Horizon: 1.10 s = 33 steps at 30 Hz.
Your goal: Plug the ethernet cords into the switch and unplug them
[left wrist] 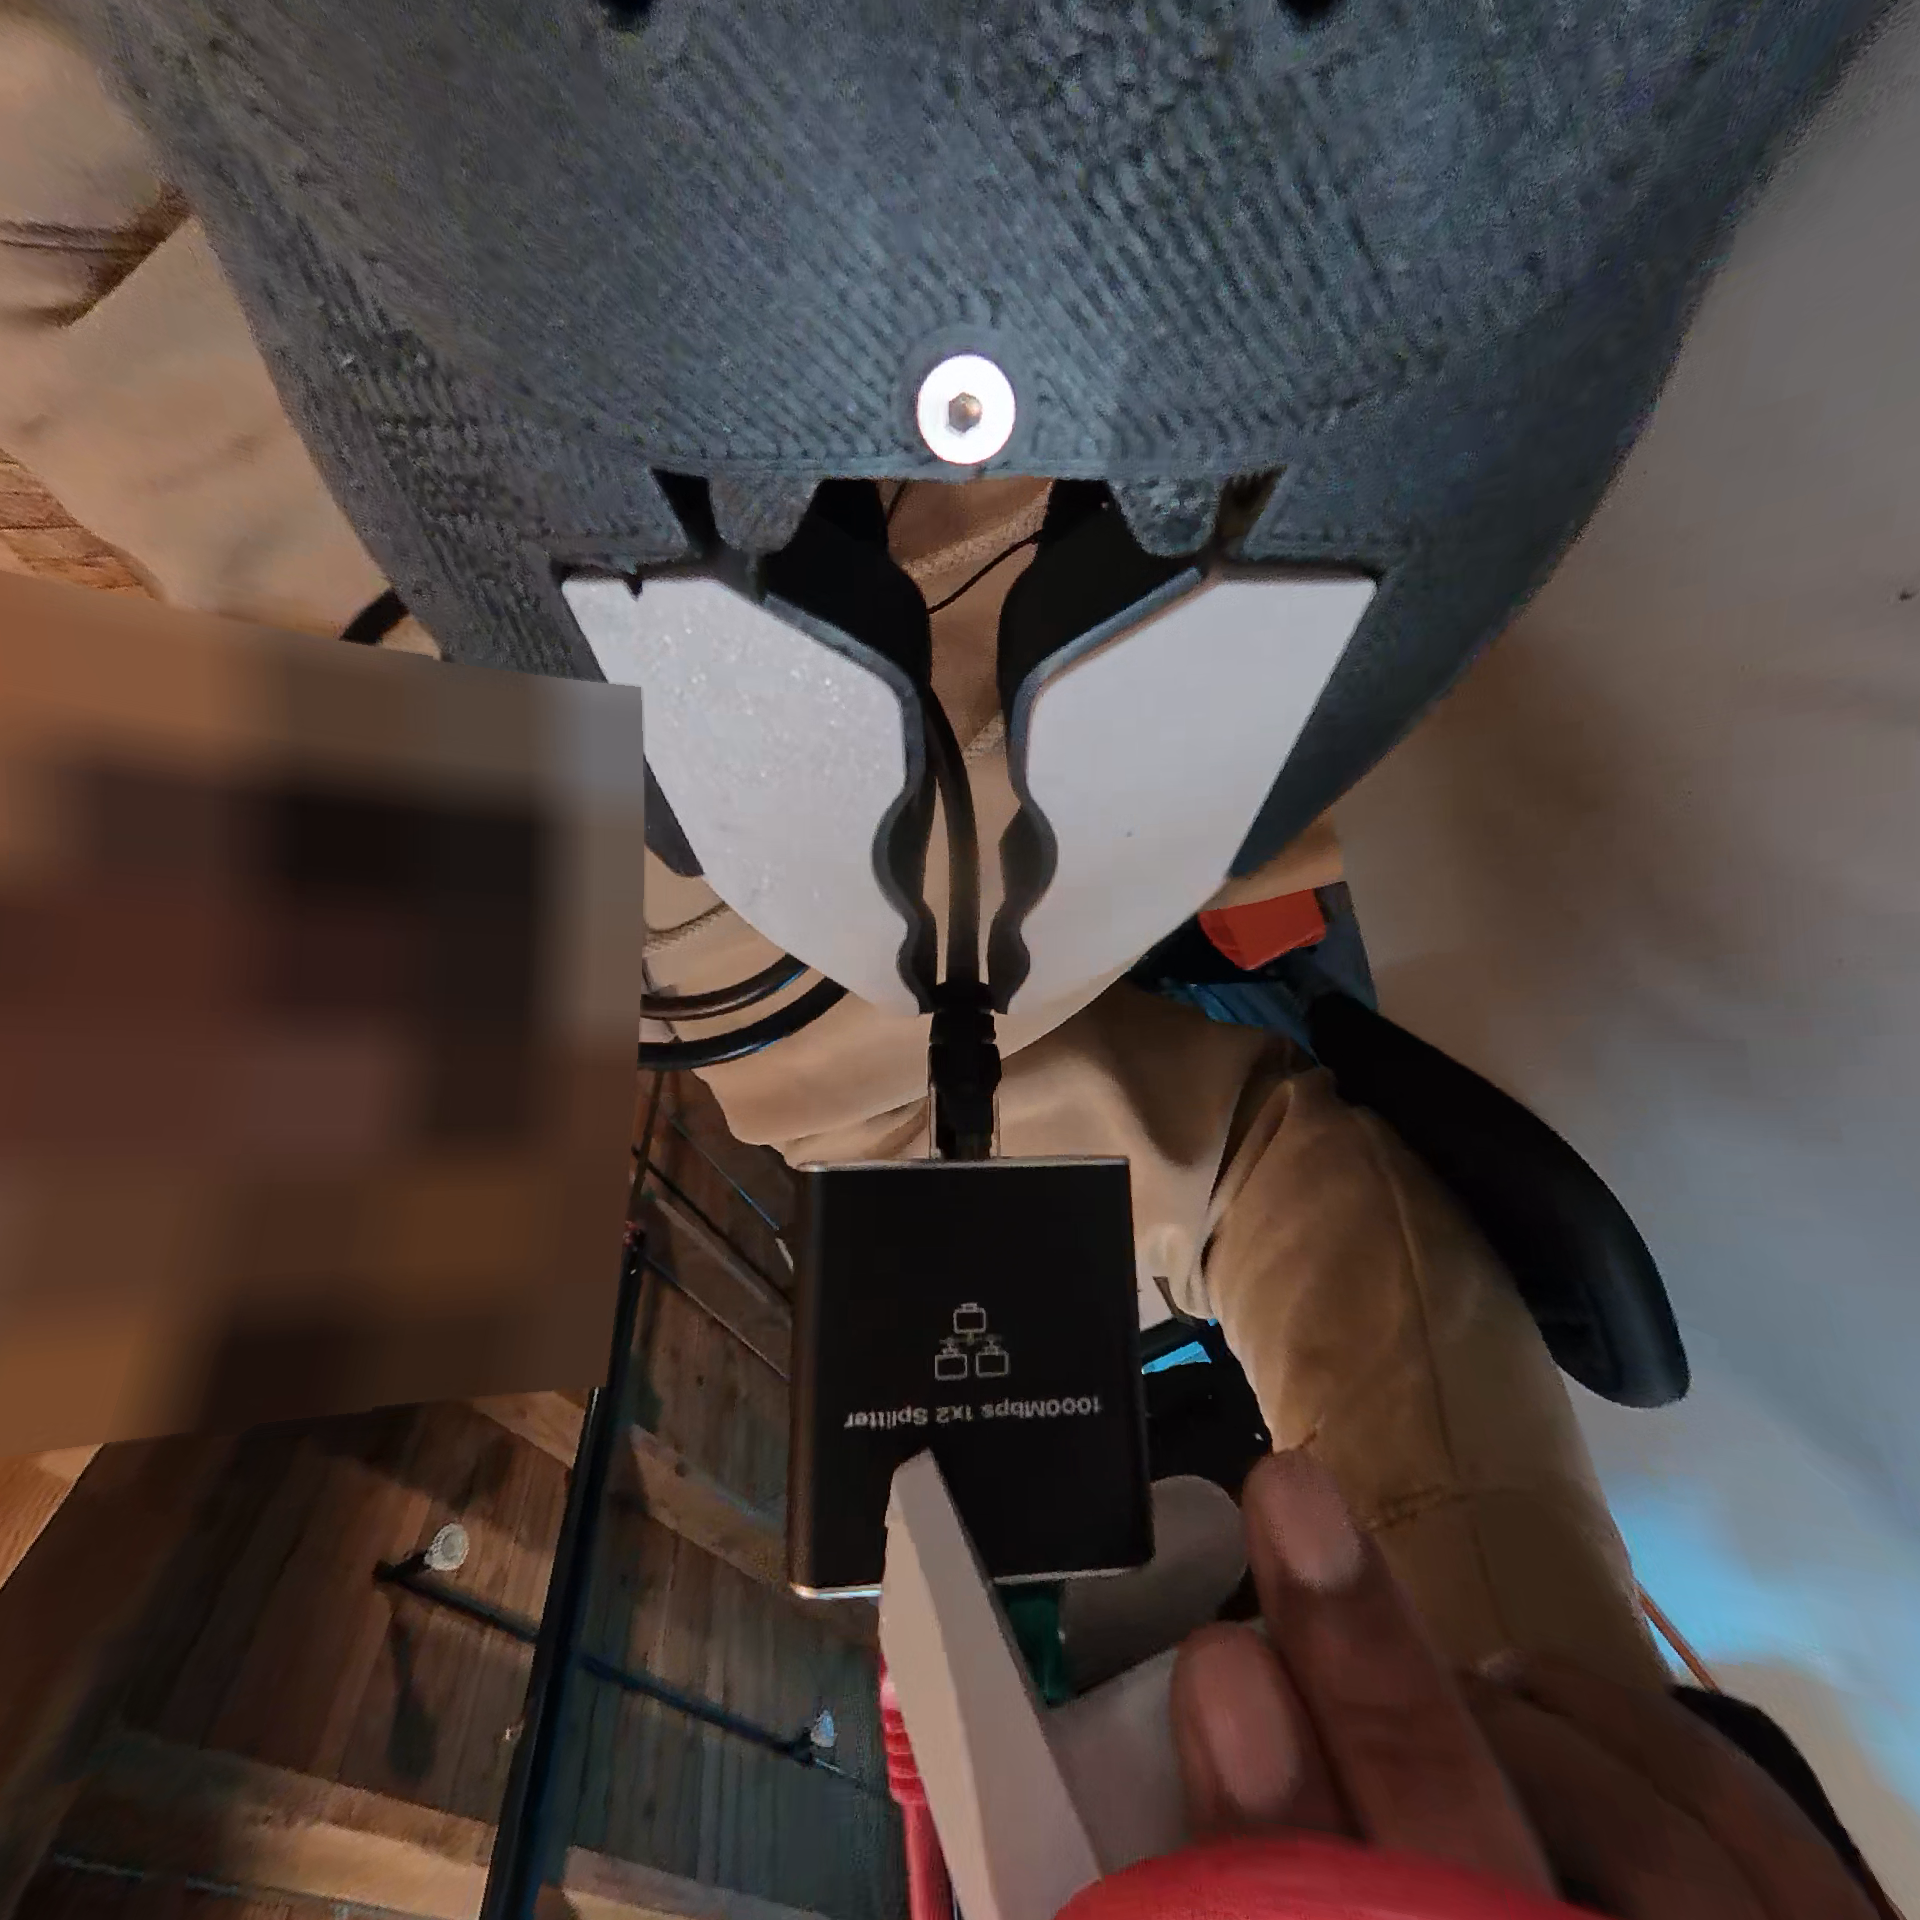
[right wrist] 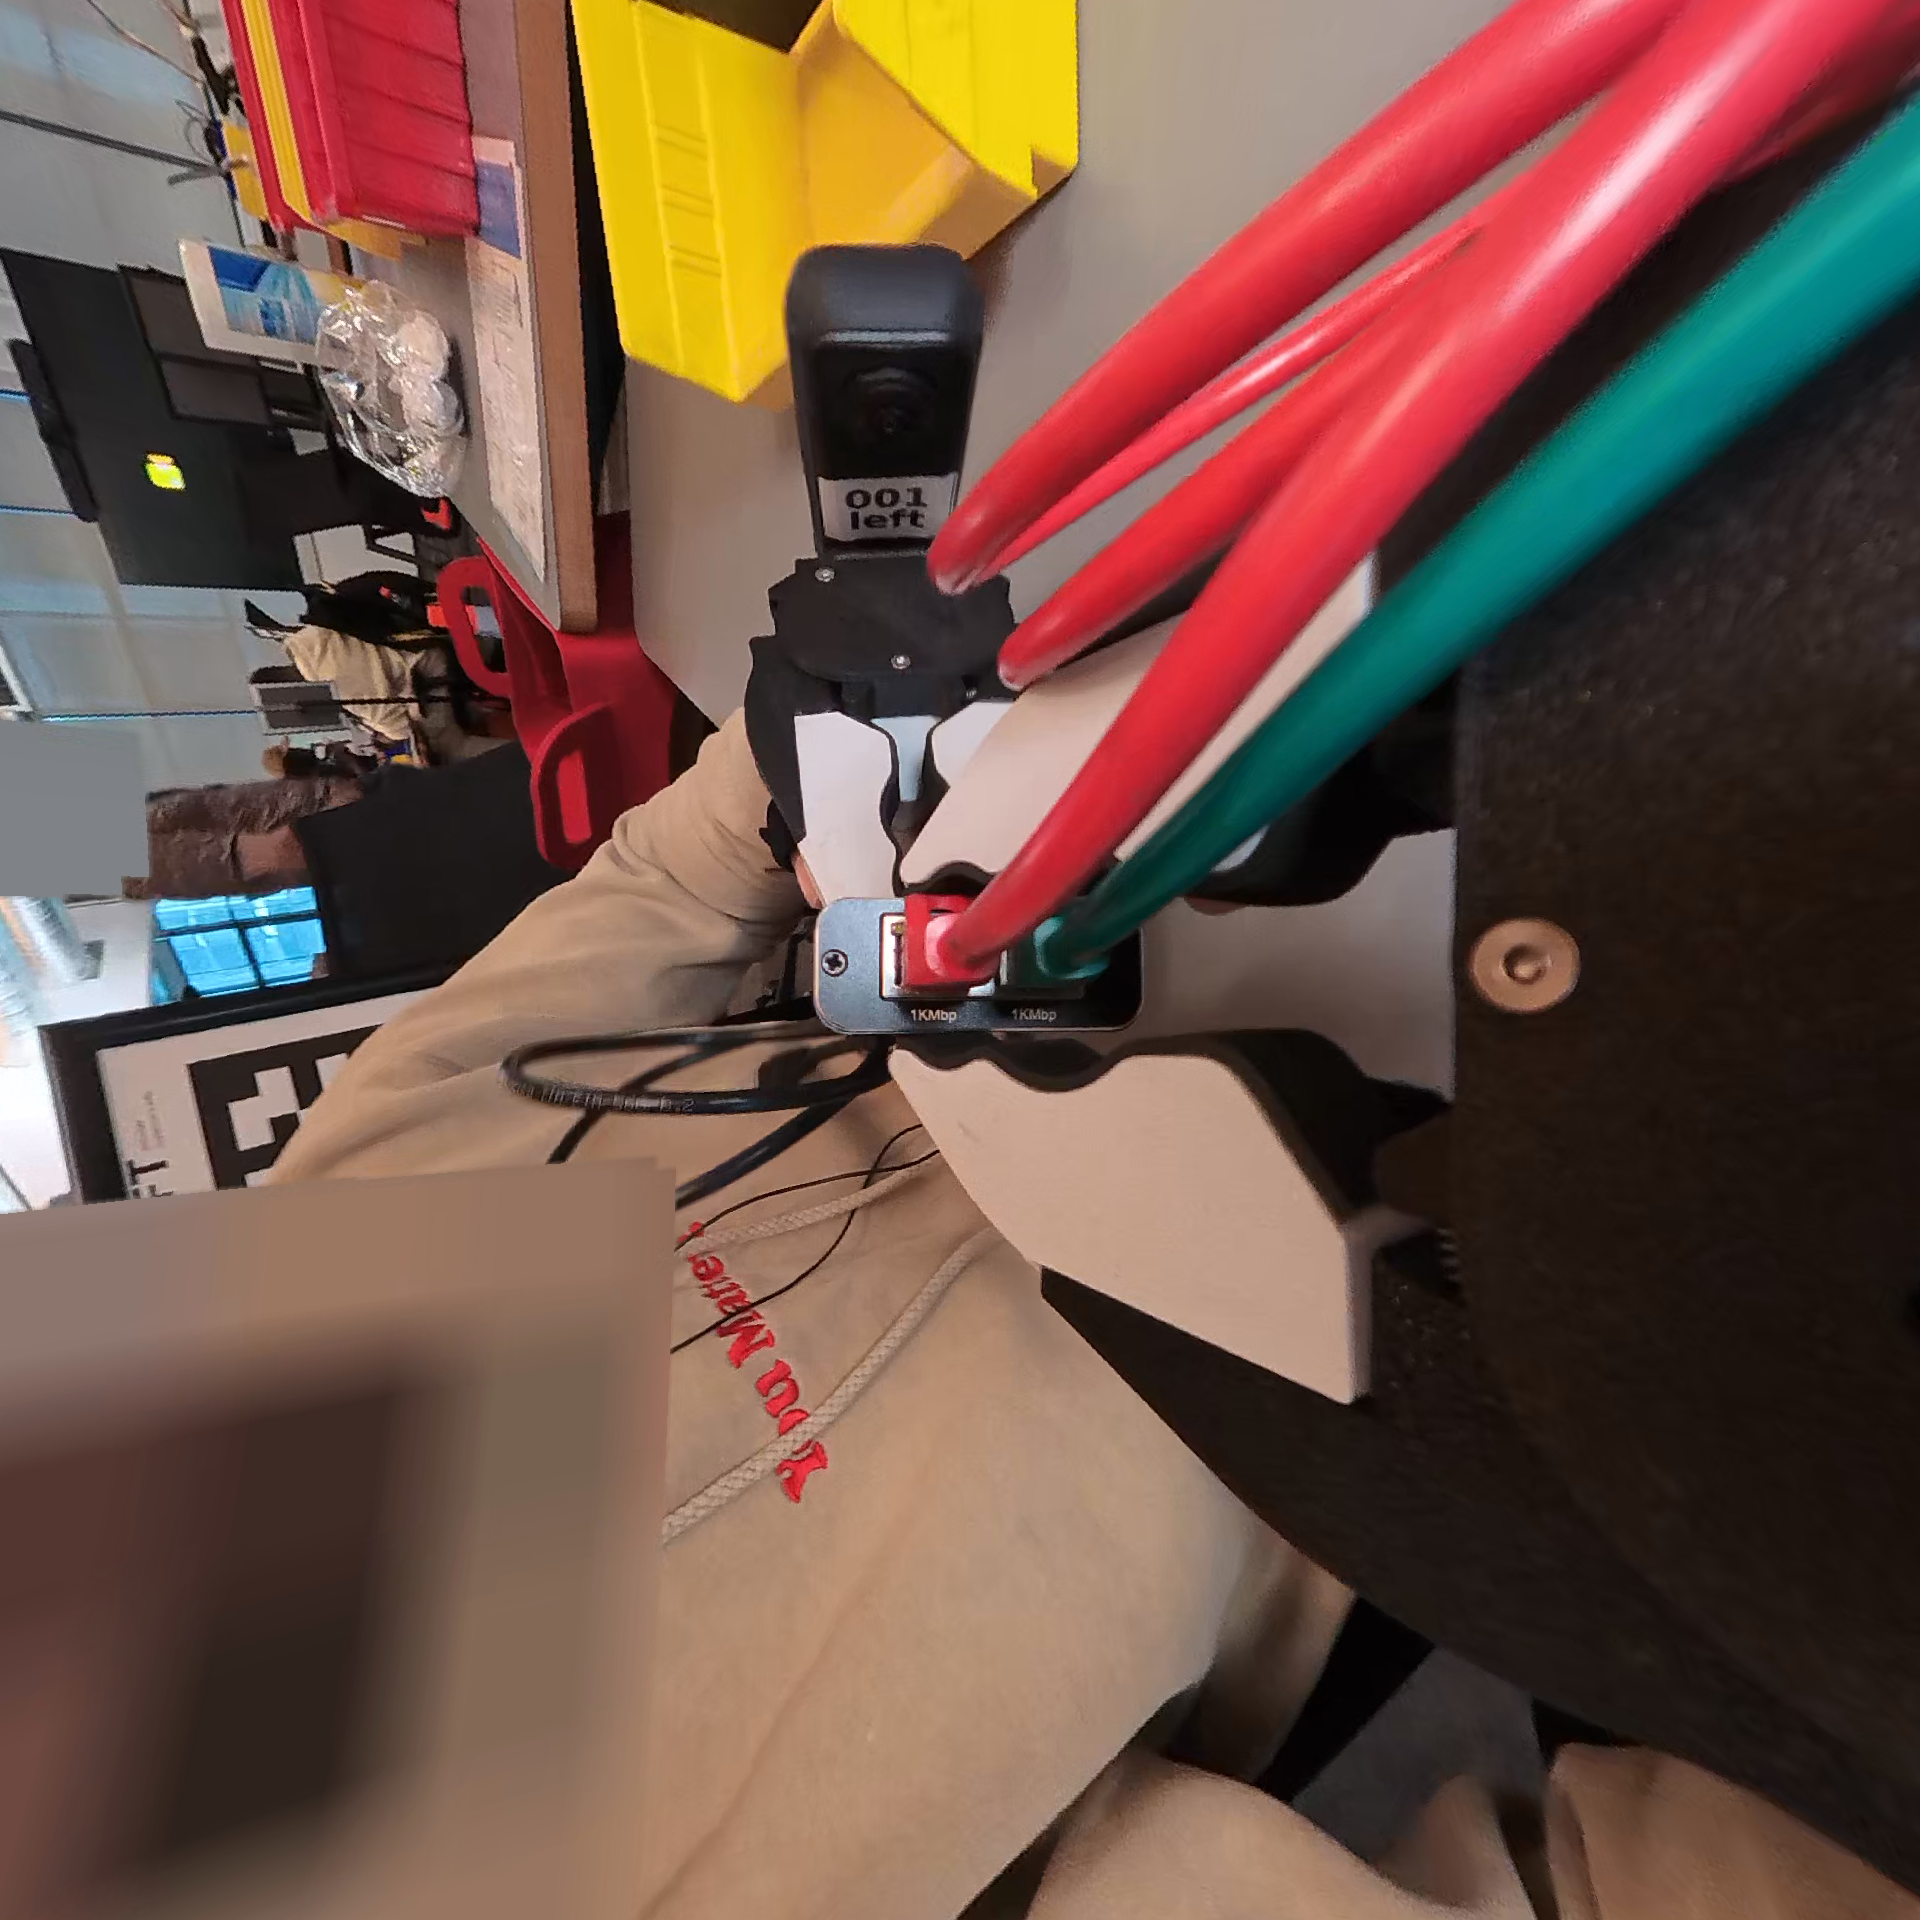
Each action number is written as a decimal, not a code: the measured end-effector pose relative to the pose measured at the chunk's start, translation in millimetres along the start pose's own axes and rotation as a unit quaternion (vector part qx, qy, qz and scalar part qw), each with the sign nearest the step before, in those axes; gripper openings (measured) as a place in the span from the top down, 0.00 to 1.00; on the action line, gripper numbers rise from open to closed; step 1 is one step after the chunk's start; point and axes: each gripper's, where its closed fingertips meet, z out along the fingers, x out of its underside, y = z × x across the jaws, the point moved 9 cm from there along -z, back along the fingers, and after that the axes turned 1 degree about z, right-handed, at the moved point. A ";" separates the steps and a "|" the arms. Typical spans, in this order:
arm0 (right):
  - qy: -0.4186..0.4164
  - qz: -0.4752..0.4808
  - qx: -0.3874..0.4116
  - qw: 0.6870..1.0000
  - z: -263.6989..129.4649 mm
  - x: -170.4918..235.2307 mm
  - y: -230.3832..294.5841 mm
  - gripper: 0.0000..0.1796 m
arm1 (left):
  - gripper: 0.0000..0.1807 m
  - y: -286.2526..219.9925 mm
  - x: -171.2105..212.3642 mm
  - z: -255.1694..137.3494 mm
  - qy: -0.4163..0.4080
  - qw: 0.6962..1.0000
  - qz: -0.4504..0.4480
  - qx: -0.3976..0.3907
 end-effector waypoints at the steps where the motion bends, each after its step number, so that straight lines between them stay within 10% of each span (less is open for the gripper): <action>1: -0.003 0.004 -0.003 1.000 0.9 0.6 -0.6 0.86 | 0.95 -0.5 -0.1 -0.1 0.002 1.000 0.006 -0.004; 33: -0.061 0.031 0.044 0.997 6.6 -5.5 -13.4 0.87 | 0.94 -18.6 -12.3 -14.5 -0.017 0.989 0.134 -0.064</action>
